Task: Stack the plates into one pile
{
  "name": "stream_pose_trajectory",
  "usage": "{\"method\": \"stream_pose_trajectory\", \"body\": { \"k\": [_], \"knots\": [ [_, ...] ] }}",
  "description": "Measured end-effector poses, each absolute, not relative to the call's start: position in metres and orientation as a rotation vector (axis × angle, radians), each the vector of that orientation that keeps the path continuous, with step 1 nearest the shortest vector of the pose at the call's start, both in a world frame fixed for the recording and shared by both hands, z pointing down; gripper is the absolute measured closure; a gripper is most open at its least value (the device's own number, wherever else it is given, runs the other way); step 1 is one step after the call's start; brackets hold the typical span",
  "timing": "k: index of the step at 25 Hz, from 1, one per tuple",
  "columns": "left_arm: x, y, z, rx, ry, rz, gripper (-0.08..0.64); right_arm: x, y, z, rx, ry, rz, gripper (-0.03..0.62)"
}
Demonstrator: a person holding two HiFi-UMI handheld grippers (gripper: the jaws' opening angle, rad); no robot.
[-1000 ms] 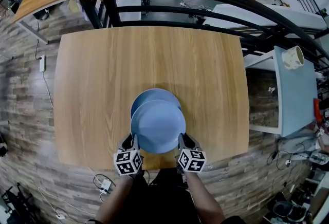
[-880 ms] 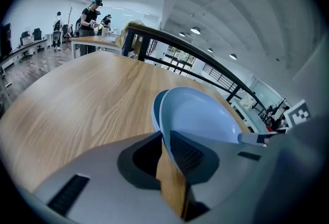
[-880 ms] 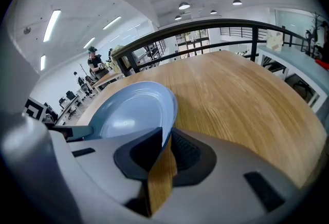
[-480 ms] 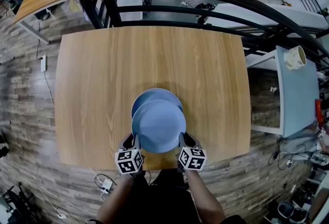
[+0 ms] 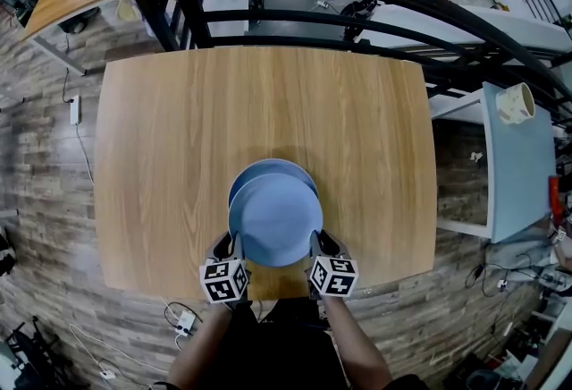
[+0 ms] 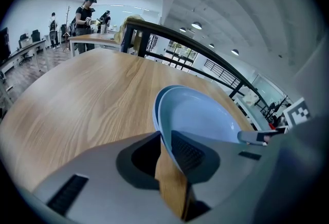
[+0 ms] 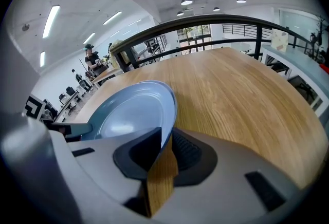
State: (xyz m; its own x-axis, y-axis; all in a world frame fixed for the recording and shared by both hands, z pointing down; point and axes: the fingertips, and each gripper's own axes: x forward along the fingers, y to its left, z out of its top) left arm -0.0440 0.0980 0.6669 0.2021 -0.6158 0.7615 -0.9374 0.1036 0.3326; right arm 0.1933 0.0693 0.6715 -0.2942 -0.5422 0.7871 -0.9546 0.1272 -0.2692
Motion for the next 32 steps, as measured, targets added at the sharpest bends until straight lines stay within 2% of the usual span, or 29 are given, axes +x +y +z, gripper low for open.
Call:
{"method": "stream_pose_trajectory", "body": {
  "k": [20, 25, 32],
  "knots": [
    [-0.064, 0.063, 0.649, 1.606, -1.626, 0.423, 0.463, 0.193, 0.025, 0.649, 1.511, -1.963, 0.94, 0.5],
    [-0.071, 0.047, 0.626, 1.659, -1.686, 0.38, 0.51, 0.187, 0.003, 0.621, 1.559, -2.049, 0.885, 0.532],
    [-0.073, 0.034, 0.562, 1.774, -1.781, 0.298, 0.532, 0.185, -0.015, 0.559, 1.615, -2.18, 0.792, 0.545]
  ]
}}
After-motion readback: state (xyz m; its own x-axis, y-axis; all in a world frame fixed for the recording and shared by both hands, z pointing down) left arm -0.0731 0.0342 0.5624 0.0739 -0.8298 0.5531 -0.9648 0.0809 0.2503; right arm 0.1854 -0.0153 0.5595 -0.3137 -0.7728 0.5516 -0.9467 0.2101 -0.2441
